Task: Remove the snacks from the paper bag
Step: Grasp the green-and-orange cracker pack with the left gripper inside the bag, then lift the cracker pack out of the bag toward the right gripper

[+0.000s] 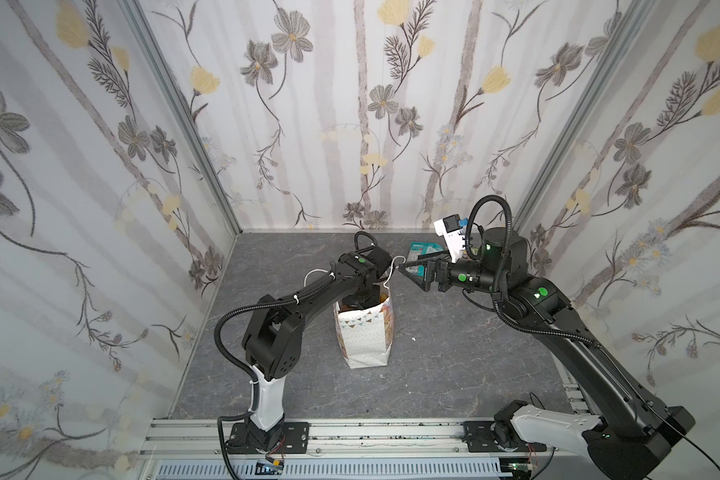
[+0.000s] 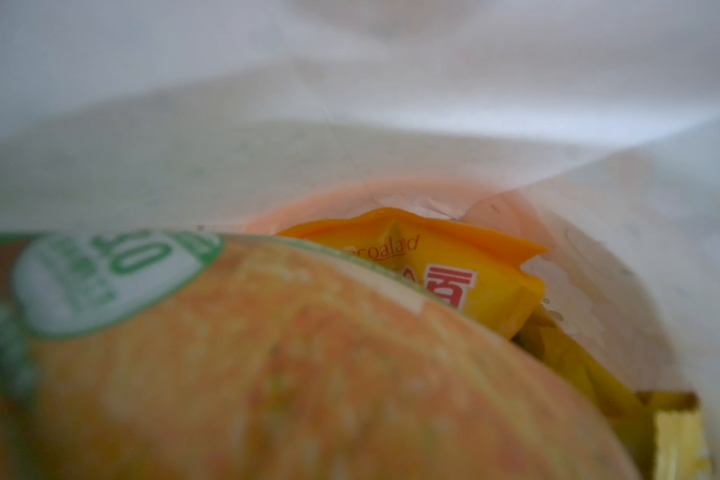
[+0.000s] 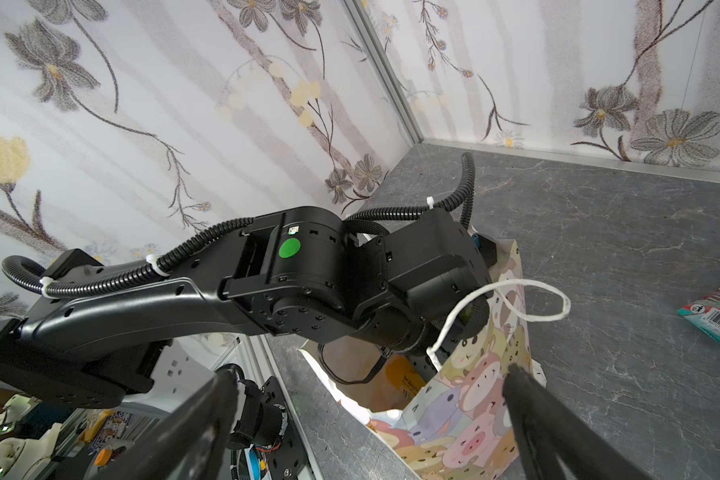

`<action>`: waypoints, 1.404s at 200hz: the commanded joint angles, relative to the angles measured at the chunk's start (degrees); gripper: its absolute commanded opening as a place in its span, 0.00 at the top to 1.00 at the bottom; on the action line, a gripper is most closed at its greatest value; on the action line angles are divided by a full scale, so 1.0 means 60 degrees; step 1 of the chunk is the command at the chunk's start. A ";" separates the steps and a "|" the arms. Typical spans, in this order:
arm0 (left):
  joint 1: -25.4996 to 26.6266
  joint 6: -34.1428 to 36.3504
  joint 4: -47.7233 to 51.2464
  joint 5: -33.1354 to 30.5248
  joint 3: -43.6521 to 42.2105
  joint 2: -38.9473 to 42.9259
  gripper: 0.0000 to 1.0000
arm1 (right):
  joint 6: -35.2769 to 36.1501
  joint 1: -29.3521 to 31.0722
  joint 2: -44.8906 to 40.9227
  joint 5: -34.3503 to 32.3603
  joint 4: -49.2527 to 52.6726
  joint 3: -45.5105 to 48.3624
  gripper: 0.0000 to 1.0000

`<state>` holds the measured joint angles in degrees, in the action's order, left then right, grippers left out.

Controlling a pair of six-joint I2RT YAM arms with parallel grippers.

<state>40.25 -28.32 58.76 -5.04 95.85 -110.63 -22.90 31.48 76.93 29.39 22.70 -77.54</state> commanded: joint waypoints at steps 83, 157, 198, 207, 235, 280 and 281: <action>-0.0104 0.0310 0.1257 -0.1419 0.1394 -0.0242 1.00 | 0.0037 0.0029 0.0250 -0.0230 -0.0180 -0.0052 0.01; -0.0129 0.0416 0.1697 -0.1830 0.2191 -0.0201 1.00 | -0.0007 0.0041 0.0537 -0.0532 -0.0136 -0.0088 0.01; -0.0138 0.0442 0.1798 -0.1883 0.2561 -0.0203 1.00 | -0.0007 0.0037 0.0469 -0.0547 -0.0106 -0.0031 0.01; -0.0146 0.0437 0.1779 -0.1885 0.2594 -0.0147 1.00 | -0.0007 0.0041 0.0451 -0.0560 -0.0103 -0.0021 0.01; -0.0160 0.0424 0.1737 -0.1881 0.2693 0.0010 1.00 | -0.0007 0.0038 0.0408 -0.0562 -0.0106 -0.0011 0.01; -0.0170 0.0415 0.1647 -0.1885 0.2854 0.0208 1.00 | -0.0007 0.0032 0.0363 -0.0540 -0.0113 0.0034 0.01; -0.0172 0.0414 0.1647 -0.1885 0.2865 0.0212 1.00 | -0.0007 0.0036 0.0355 -0.0536 -0.0117 0.0033 0.01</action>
<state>39.29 -25.74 68.79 -15.00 112.09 -110.13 -23.09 31.62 79.46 26.61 22.87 -77.56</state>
